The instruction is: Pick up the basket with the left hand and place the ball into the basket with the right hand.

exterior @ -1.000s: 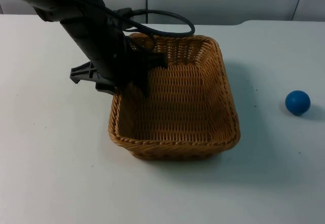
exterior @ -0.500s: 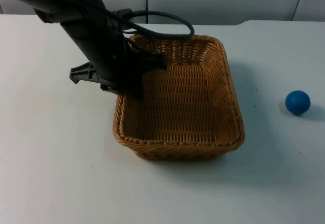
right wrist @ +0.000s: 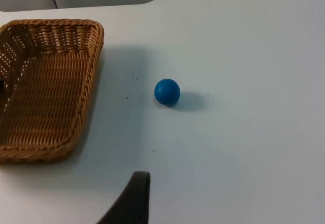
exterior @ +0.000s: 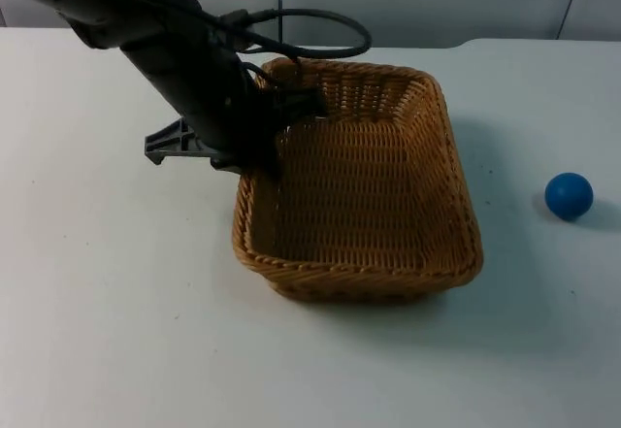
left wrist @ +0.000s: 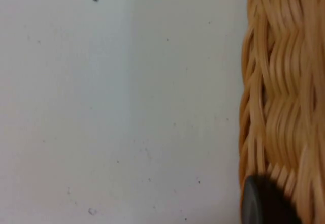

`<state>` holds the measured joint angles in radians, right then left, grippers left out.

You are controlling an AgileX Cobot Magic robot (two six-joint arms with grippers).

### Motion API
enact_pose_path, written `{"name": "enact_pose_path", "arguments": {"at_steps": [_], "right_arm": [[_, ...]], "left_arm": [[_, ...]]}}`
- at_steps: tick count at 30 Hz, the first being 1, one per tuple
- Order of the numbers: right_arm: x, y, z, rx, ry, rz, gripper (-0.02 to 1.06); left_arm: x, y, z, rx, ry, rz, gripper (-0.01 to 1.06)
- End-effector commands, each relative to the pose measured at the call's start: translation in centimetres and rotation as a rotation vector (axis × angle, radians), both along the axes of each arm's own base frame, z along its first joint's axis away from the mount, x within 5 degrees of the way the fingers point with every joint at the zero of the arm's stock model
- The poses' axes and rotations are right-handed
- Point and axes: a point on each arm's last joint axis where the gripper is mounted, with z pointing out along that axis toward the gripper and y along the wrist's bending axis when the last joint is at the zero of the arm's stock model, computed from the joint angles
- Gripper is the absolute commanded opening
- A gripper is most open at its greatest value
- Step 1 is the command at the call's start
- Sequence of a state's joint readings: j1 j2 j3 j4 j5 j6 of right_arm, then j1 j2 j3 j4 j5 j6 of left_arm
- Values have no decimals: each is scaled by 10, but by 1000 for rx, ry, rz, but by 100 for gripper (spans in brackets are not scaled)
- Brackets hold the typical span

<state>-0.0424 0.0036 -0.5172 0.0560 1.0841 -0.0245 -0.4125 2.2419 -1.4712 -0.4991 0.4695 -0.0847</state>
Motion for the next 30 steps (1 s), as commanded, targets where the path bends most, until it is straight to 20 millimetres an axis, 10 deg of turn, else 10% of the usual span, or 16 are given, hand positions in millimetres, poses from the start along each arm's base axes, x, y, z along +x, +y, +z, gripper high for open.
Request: {"name": "enact_pose_path", "arguments": {"at_steps": [1, 9, 24, 30], "right_arm": [[1, 0, -2, -1, -1, 6, 105], [1, 0, -2, -1, -1, 6, 105], [1, 0, -2, -1, -1, 6, 105], [1, 0, -2, -1, -1, 6, 105]], "left_arm": [[3, 6, -3, -70, 69, 80, 0], [1, 14, 9, -66, 87, 27, 0], [-18, 17, 124, -153, -83, -34, 0], [-26, 17, 130, -173, -5, -25, 0]]}}
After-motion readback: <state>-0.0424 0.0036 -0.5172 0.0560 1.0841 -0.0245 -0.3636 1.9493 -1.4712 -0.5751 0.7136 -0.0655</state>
